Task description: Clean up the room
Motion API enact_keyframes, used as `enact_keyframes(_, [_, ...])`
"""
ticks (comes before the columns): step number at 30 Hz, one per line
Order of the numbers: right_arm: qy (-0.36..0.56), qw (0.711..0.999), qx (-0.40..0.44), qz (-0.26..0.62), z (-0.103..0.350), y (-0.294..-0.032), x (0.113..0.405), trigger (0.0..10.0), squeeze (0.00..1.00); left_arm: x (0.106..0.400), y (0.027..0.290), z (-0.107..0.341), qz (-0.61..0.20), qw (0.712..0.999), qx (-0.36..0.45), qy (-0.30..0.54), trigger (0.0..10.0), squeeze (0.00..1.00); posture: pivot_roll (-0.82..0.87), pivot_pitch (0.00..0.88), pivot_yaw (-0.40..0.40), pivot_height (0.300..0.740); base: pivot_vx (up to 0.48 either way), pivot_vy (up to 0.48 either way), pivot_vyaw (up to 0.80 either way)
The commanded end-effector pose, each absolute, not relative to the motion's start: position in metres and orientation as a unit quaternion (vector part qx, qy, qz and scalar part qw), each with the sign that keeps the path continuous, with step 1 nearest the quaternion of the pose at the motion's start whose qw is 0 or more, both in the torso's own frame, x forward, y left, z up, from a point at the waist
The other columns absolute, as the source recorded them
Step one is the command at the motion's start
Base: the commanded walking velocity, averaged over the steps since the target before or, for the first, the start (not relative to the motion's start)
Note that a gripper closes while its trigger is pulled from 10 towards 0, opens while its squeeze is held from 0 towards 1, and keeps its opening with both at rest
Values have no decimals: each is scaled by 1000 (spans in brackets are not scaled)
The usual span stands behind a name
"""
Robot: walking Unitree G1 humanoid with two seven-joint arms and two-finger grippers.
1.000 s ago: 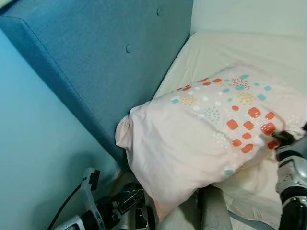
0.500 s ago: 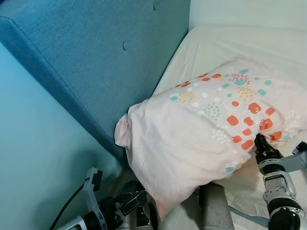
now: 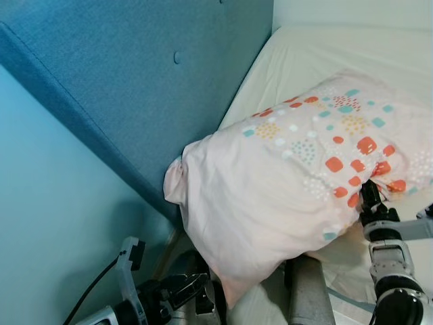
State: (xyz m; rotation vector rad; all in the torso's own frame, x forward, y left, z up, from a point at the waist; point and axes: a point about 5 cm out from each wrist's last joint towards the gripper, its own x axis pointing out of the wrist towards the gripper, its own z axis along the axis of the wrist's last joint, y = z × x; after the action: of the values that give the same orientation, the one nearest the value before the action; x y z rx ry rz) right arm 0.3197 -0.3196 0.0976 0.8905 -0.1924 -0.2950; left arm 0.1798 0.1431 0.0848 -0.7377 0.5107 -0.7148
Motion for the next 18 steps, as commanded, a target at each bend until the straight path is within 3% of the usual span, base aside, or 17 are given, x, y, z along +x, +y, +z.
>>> enact_keyframes(1, [-47, 882, 448, -138, 88, -301, 327, 10000, 0, 173, 151, 82, -326, 842, -344, 258, 10000, 0, 175, 404, 237, 611, 0, 0, 0])
enact_keyframes(11, [-41, 889, 444, -102, 121, -278, 359, 10000, 0, 175, 157, 86, -326, 845, -336, 258, 10000, 0, 184, 396, 239, 611, 0, 0, 0])
enact_keyframes(12, [-36, 892, 440, -93, 124, -274, 362, 0, 0, 175, 157, 86, -326, 845, -336, 257, 10000, 0, 184, 396, 239, 611, 0, 0, 0])
enact_keyframes(13, [-9, 910, 408, -70, 127, -266, 367, 0, 0, 175, 156, 86, -328, 845, -335, 258, 10000, 0, 181, 390, 235, 611, 0, 0, 0])
enact_keyframes(18, [15, 926, 373, -62, 126, -264, 368, 0, 0, 176, 155, 86, -328, 845, -335, 257, 10000, 0, 174, 384, 231, 611, 0, 0, 0])
